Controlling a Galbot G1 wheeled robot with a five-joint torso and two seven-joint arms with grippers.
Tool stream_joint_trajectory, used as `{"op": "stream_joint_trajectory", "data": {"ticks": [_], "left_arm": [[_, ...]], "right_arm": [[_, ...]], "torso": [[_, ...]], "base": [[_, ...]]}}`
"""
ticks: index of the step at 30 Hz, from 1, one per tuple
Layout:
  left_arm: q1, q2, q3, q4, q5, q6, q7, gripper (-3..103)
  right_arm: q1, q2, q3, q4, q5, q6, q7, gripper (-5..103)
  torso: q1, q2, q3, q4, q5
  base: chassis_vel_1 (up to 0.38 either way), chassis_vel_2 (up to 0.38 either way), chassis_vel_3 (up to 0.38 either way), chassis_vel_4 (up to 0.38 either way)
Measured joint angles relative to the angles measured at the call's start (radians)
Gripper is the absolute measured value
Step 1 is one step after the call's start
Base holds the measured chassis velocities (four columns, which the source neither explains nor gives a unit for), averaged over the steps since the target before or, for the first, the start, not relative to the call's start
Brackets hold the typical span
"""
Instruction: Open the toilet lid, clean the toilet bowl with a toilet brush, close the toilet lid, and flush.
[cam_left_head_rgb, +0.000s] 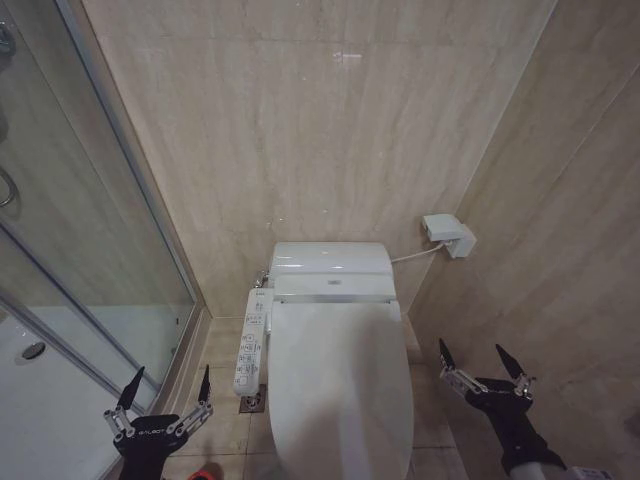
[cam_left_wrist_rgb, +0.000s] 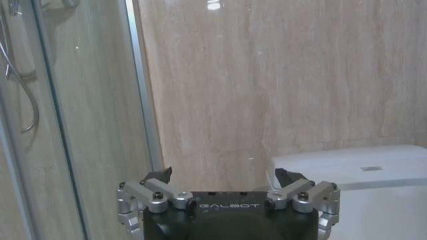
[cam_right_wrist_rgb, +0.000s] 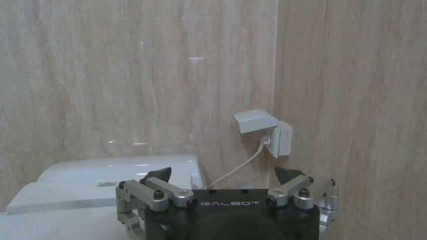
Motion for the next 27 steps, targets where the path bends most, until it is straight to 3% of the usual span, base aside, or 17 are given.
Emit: {"op": "stream_joint_trajectory", "data": {"ticks": [27], "left_arm": [[0.018,-0.002,-0.002,0.001,0.137,-0.037,0.037,100]], "right_arm": [[0.000,0.000,0.000,0.000,0.000,0.000,0.000,100]], "torso": [[0.000,0.000,0.000,0.0000,0.0000]], "base": [[0.000,0.000,0.000,0.000]]}}
